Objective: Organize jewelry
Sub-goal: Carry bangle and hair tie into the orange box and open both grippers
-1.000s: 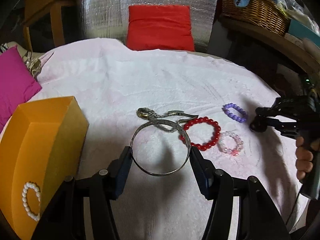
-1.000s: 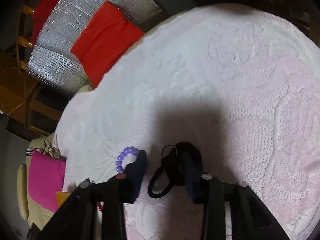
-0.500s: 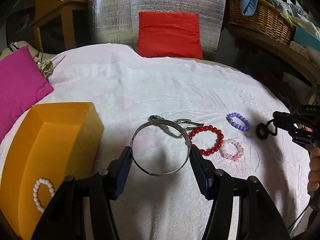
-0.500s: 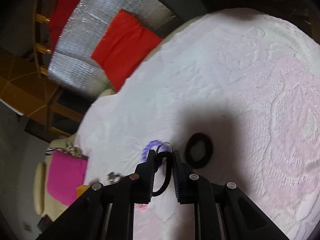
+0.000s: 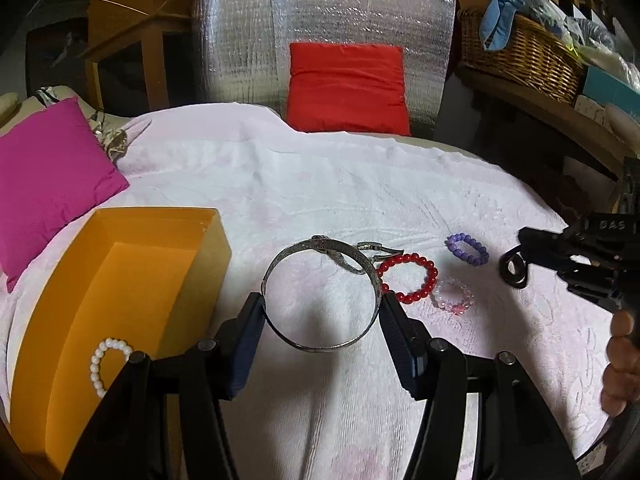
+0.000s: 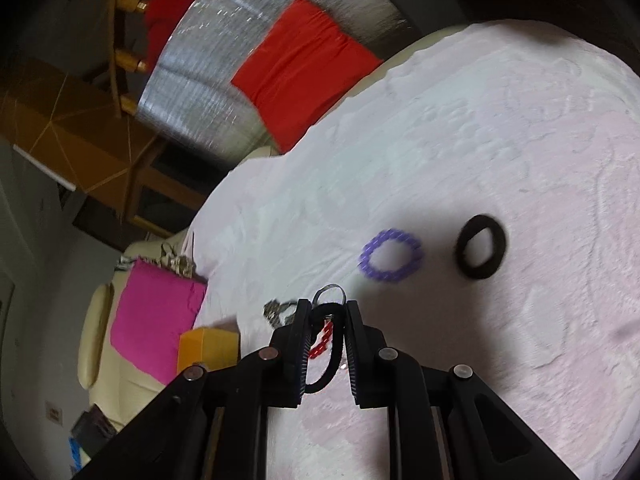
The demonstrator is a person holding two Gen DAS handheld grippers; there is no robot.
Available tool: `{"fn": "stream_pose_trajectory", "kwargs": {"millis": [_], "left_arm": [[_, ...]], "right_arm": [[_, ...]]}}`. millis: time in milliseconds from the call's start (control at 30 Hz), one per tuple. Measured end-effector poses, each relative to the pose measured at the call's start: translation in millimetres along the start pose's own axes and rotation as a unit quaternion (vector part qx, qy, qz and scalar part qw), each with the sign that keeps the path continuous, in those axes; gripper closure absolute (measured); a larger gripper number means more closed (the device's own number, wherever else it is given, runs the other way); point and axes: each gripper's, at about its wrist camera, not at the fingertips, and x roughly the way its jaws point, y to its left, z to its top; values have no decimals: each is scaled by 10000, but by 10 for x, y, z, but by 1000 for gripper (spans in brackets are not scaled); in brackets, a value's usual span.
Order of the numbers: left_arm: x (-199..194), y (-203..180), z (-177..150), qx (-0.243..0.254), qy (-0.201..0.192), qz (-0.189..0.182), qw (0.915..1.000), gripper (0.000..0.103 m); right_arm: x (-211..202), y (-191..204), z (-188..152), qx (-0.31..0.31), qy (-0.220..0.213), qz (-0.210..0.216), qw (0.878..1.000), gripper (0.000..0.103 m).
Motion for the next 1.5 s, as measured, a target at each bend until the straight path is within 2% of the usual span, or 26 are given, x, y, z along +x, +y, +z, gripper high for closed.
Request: {"fn": "stream_pose_trajectory", "kwargs": {"millis": [200, 333, 433, 500, 567, 700, 767, 900, 1200, 1333, 1500], "left_arm": [[-327, 87, -63, -57, -343, 145, 9993, 43], [-687, 306, -155, -260, -591, 252, 9976, 43], [-939, 536, -217, -296, -727, 494, 9957, 43], [-1090, 732, -250, -292, -815, 786, 9931, 43], [-1182, 912, -277, -372, -832, 953, 9913, 43], [-1346, 1403, -381, -682, -799, 1298, 9860, 43], [-1370, 1608, -448, -751, -763, 1550, 9821, 43], [-1321, 1915, -592, -836, -562, 1801, 9785, 42], [-1001, 2235, -913, -928, 172, 1856, 9781, 42], [-1006, 2274, -950, -986, 229, 1929, 9760, 42], [-1066, 2311, -909, -993, 210, 2084, 9728, 42]], "right_arm": [[102, 293, -239, -420, 50, 41, 9991, 85], [104, 484, -482, -740, 30, -5, 9973, 85], [139, 633, -704, -814, 163, 44, 9965, 85], [183, 790, -849, -915, 286, 57, 9954, 85], [247, 1061, -992, -1104, 419, 95, 9930, 85], [390, 1678, -1223, -1634, 571, 169, 9848, 85], [475, 1907, -1324, -1815, 638, 184, 9811, 85], [717, 2320, -1582, -2099, 866, 123, 9738, 85], [1250, 2687, -2024, -2359, 1357, -302, 9618, 85], [1425, 2747, -2097, -2459, 1397, -544, 9576, 85], [1411, 2824, -2053, -2468, 1298, -562, 9587, 81]]}}
